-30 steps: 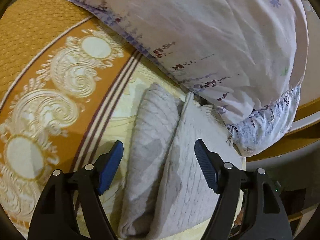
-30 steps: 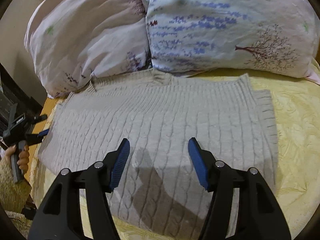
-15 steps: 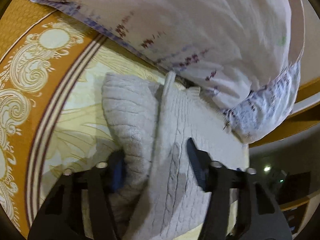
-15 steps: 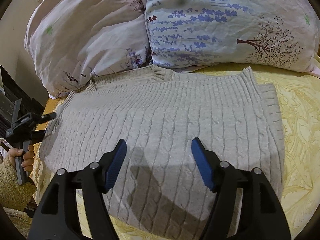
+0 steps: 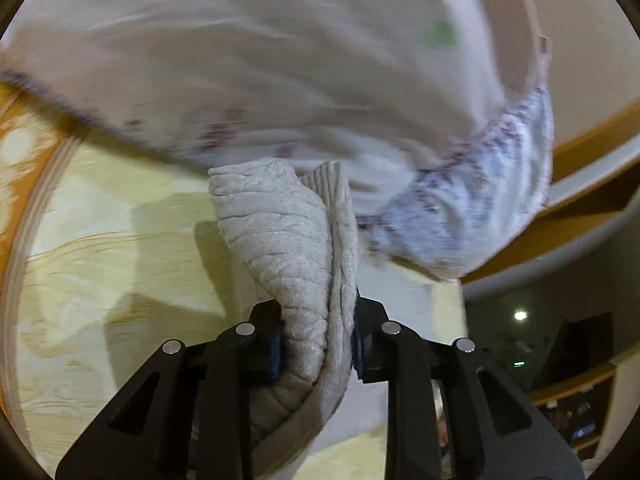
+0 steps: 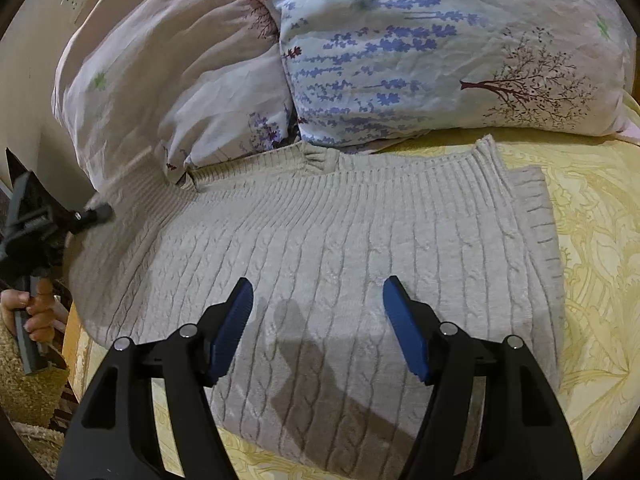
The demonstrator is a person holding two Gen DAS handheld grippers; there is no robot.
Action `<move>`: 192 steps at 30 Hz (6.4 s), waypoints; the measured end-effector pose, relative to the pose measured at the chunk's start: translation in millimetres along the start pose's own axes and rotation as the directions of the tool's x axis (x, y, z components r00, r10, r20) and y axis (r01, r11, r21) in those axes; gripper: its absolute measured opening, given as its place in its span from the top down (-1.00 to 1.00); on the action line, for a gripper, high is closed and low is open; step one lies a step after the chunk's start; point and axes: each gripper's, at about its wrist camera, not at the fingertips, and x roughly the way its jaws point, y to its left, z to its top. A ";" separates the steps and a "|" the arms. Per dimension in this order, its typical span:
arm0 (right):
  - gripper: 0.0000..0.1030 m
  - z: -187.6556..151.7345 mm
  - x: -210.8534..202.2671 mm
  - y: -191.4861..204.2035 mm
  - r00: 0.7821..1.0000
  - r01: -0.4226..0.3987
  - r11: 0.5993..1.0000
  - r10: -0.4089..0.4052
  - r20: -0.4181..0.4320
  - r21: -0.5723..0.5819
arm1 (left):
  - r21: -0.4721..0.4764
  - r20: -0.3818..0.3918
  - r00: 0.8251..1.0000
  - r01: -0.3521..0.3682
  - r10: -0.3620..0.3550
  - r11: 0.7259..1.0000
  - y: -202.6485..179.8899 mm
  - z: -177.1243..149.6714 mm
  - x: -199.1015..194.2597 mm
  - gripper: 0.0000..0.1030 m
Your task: Fold small clothes
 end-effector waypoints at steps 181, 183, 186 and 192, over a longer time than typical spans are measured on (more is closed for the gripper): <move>-0.23 -31.0 -41.4 -171.3 0.974 -0.214 0.823 0.223 0.047 0.526 | 0.316 -0.266 0.944 -0.107 0.196 0.943 -107.0 -79.8 157.7 -0.56; -0.21 -29.7 -38.2 -168.2 0.970 -0.227 0.823 0.240 0.044 0.520 | 0.325 -0.264 0.942 -0.114 0.206 0.939 -111.3 -79.7 163.6 -0.57; -0.20 -28.0 -32.4 -163.6 0.963 -0.248 0.821 0.265 0.043 0.515 | 0.346 -0.259 0.939 -0.129 0.227 0.929 -115.8 -80.6 167.6 -0.58; -0.18 -27.7 -31.9 -163.9 0.956 -0.273 0.812 0.290 0.050 0.516 | 0.377 -0.250 0.933 -0.154 0.260 0.913 -124.5 -81.7 175.7 -0.59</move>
